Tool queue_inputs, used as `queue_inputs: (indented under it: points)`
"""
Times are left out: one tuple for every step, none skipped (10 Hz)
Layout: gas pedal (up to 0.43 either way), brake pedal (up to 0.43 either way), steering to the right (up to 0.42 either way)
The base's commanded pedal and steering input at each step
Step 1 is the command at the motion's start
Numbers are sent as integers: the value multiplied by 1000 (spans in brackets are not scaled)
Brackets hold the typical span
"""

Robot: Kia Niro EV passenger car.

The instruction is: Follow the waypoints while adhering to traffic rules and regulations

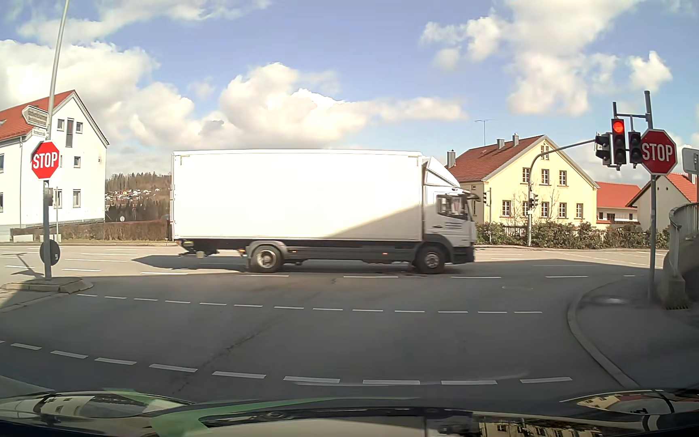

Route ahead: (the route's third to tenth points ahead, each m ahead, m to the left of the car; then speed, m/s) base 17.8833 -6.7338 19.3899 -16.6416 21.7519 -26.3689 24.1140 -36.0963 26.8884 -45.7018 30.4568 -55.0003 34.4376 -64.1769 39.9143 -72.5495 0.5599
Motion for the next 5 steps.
queue_inputs:
  points:
    - [0,335,31]
    - [0,335,31]
    - [0,329,31]
    - [0,335,31]
    - [0,335,29]
